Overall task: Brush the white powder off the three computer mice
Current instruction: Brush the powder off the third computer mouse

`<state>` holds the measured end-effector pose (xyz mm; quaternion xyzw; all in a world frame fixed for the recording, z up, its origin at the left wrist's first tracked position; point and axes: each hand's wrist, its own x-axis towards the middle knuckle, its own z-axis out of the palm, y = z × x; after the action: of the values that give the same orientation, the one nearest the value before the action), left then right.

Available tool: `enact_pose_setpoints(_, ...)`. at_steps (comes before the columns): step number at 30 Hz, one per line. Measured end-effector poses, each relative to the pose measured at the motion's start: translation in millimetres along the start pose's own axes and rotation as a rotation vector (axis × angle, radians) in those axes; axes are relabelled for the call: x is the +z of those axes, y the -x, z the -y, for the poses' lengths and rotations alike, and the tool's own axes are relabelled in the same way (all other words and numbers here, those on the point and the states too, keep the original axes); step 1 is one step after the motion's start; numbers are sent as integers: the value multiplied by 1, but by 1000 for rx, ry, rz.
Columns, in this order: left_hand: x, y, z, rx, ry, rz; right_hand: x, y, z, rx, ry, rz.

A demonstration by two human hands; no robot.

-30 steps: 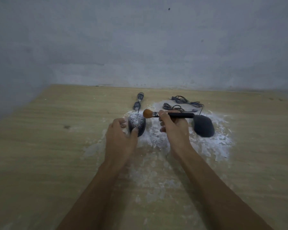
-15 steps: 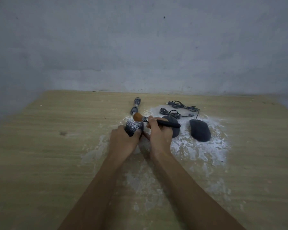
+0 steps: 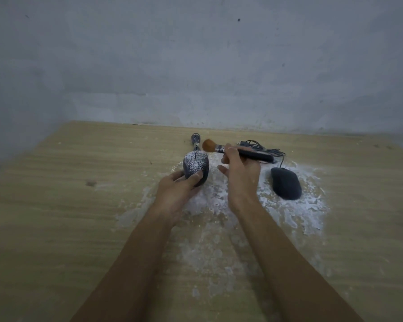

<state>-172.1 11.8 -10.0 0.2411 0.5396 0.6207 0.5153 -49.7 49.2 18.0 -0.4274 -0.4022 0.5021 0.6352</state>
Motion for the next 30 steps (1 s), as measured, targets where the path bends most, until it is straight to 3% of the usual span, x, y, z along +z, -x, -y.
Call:
enact_pose_setpoints(7,-7,-17,7,42,-95,32,-3,-37,18,-12,272,117)
enact_pose_setpoints(12,-12,-22,10,51,-95,51,9,-52,21,-126,459,109)
enact_pose_setpoints(22,-15,-27,15,73,-84,97,16,-72,1,-310,642,290)
enact_pose_setpoints(27,-16,-28,16,88,-97,111,13,-74,0,-377,669,151)
enact_pose_setpoints(30,-16,-26,16,91,-103,117,13,-72,1,-425,701,224)
